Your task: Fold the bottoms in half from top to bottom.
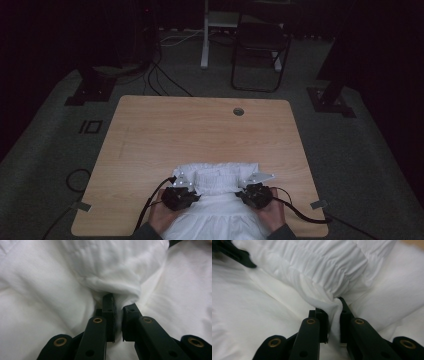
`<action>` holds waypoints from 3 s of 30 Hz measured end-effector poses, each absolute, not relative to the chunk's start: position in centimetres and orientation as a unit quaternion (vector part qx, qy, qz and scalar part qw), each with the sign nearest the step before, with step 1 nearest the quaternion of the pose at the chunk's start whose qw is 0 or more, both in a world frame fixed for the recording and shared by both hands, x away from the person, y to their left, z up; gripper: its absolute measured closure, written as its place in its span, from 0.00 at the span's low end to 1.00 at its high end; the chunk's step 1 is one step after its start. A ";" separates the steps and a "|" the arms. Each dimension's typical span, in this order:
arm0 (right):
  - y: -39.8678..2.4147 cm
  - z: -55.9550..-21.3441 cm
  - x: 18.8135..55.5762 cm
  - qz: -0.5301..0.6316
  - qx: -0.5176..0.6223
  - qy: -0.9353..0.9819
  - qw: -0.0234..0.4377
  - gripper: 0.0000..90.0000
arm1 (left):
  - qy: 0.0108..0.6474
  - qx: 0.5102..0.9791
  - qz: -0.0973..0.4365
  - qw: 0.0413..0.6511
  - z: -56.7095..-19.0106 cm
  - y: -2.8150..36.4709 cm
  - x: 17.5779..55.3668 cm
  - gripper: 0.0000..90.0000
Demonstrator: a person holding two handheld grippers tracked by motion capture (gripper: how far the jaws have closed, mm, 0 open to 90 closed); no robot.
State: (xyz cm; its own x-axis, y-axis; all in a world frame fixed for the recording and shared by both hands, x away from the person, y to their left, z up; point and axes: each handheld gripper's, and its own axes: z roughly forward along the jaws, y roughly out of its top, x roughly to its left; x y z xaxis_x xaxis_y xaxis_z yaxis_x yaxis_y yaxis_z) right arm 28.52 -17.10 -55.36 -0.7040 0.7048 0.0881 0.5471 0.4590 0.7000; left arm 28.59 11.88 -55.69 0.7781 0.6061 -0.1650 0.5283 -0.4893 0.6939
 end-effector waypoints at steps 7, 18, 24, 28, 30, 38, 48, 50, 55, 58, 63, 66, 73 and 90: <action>-16.6 -55.5 31.5 0.350 0.369 0.851 0.130 0.93 | 0.350 0.859 0.059 0.368 -55.1 10.8 29.6 0.92; -13.9 -55.3 39.8 0.360 0.396 0.834 0.134 0.93 | 0.386 0.853 0.129 0.327 -54.3 12.6 39.6 0.92; -13.2 -54.9 43.2 0.350 0.419 0.826 0.141 0.93 | 0.380 0.860 0.162 0.300 -53.8 11.8 44.2 0.92; -13.4 -54.7 45.9 0.341 0.437 0.819 0.149 0.93 | 0.386 0.858 0.190 0.280 -53.6 10.3 46.5 0.92; -13.4 -54.6 47.2 0.336 0.450 0.812 0.160 0.93 | 0.395 0.854 0.198 0.275 -53.6 9.5 47.5 0.92; -13.5 -54.4 48.3 0.326 0.475 0.799 0.175 0.93 | 0.417 0.842 0.194 0.282 -53.4 9.1 48.1 0.94; -15.3 -49.8 44.6 0.406 0.428 0.785 0.187 0.93 | 0.401 0.791 0.169 0.430 -47.7 12.3 43.4 0.95; -15.6 -48.5 43.1 0.421 0.408 0.786 0.196 0.93 | 0.388 0.787 0.167 0.450 -46.5 12.7 41.6 0.95; -16.7 -46.2 39.0 0.451 0.370 0.789 0.194 0.93 | 0.354 0.790 0.150 0.478 -45.3 13.4 36.6 0.95; -16.9 -46.8 36.8 0.440 0.356 0.804 0.181 0.93 | 0.339 0.811 0.145 0.455 -46.5 13.2 34.3 0.95; -16.6 -50.6 34.6 0.405 0.355 0.832 0.134 0.93 | 0.351 0.841 0.107 0.397 -51.0 13.1 32.9 0.95; -16.0 -52.9 33.8 0.393 0.362 0.839 0.102 0.93 | 0.355 0.859 0.101 0.354 -53.6 13.1 33.1 0.95; -14.2 -55.2 33.6 0.376 0.369 0.846 0.082 0.93 | 0.351 0.866 0.139 0.329 -54.3 13.5 36.0 0.95; -13.4 -55.2 42.3 0.351 0.411 0.828 0.148 0.93 | 0.366 0.859 0.197 0.300 -54.1 11.5 43.6 0.94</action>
State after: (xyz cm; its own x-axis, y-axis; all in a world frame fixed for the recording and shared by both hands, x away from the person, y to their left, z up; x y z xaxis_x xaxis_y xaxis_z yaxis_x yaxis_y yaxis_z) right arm 42.33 -13.39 -55.19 -0.6192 0.7840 0.0432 0.5764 0.4165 0.7031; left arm 43.62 11.47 -54.07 0.6547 0.7465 0.1188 0.5103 -0.5525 0.6590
